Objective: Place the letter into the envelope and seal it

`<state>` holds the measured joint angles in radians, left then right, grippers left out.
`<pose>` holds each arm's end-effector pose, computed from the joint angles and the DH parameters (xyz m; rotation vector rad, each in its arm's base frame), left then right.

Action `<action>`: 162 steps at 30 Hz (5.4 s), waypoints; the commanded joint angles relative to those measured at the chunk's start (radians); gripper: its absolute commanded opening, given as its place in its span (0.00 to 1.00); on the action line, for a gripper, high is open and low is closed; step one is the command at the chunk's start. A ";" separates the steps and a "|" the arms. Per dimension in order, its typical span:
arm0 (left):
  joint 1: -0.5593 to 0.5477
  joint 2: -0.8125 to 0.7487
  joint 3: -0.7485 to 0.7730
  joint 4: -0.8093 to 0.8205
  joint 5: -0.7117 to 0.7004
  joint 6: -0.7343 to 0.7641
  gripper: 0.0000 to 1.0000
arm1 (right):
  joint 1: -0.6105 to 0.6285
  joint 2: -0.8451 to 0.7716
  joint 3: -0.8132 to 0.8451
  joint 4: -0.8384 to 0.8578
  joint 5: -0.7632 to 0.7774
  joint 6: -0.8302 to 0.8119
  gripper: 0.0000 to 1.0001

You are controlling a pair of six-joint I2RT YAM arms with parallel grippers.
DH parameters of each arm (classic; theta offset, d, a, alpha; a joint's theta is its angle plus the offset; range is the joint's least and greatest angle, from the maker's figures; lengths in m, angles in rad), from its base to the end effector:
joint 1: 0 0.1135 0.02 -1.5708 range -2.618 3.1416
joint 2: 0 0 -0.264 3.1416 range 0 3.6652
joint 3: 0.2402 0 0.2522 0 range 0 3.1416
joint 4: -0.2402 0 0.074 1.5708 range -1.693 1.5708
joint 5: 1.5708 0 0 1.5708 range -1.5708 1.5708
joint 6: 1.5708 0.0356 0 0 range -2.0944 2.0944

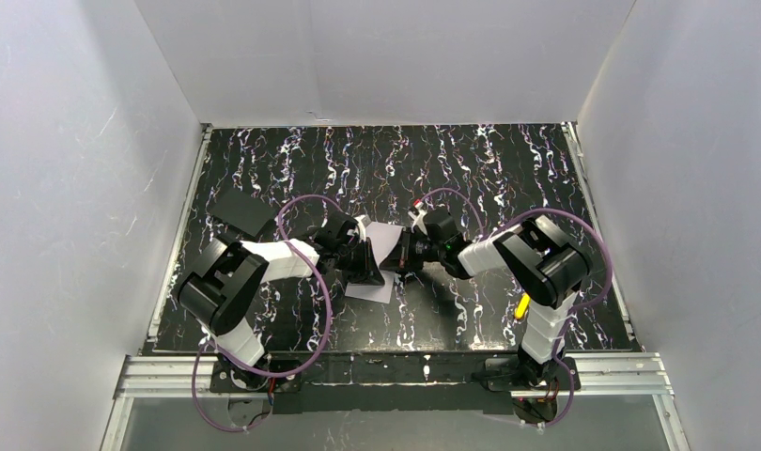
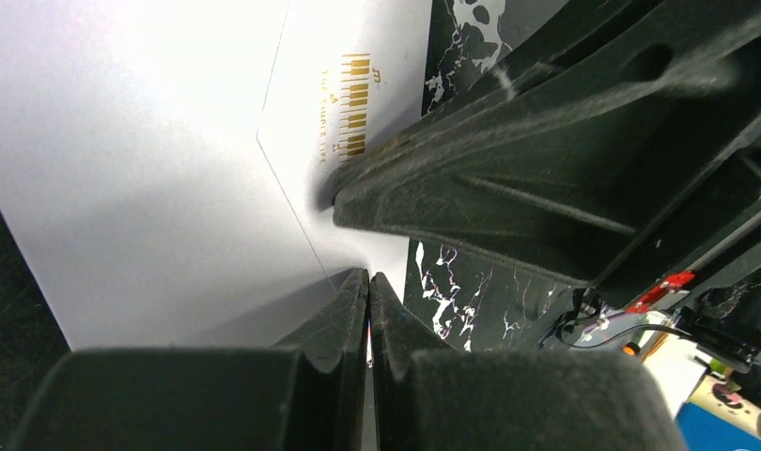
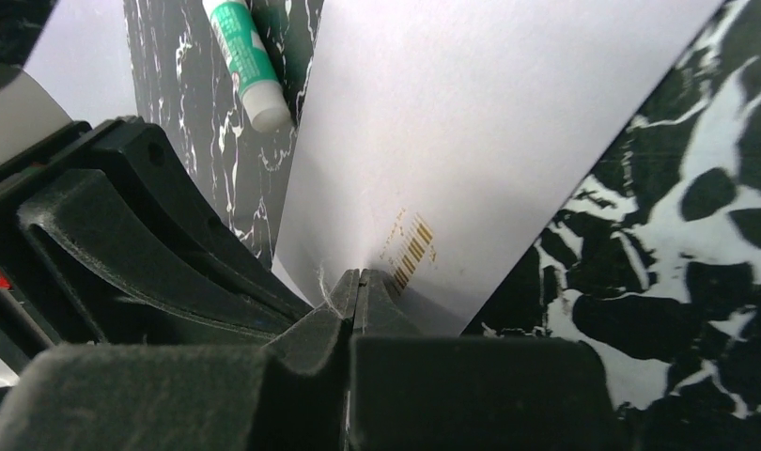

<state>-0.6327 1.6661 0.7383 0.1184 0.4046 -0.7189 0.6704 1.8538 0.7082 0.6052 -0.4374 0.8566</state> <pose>0.2446 -0.1968 0.1390 0.1008 2.5947 -1.0620 0.2575 0.2234 0.1139 -0.0761 2.3706 1.2991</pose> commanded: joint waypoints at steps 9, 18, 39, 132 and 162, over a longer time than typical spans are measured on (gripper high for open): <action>-0.005 0.021 -0.082 -0.125 -0.154 0.103 0.00 | 0.031 0.087 0.085 -0.198 0.131 -0.051 0.01; -0.006 0.001 -0.114 -0.088 -0.140 0.078 0.00 | -0.040 0.119 0.196 -0.301 0.241 -0.110 0.01; -0.005 0.011 -0.073 -0.138 -0.141 0.146 0.00 | 0.000 -0.025 0.109 -0.186 -0.036 -0.154 0.01; 0.016 -0.206 0.264 -0.410 -0.134 0.101 0.57 | 0.057 -0.298 0.373 -0.803 0.612 -0.169 0.12; 0.172 0.170 0.606 -0.763 -0.749 -0.158 0.73 | 0.055 -0.360 0.307 -0.840 0.705 -0.188 0.25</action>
<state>-0.4595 1.8305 1.2957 -0.5991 -0.2935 -0.8097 0.7322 1.5043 1.0222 -0.2379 0.2413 0.6762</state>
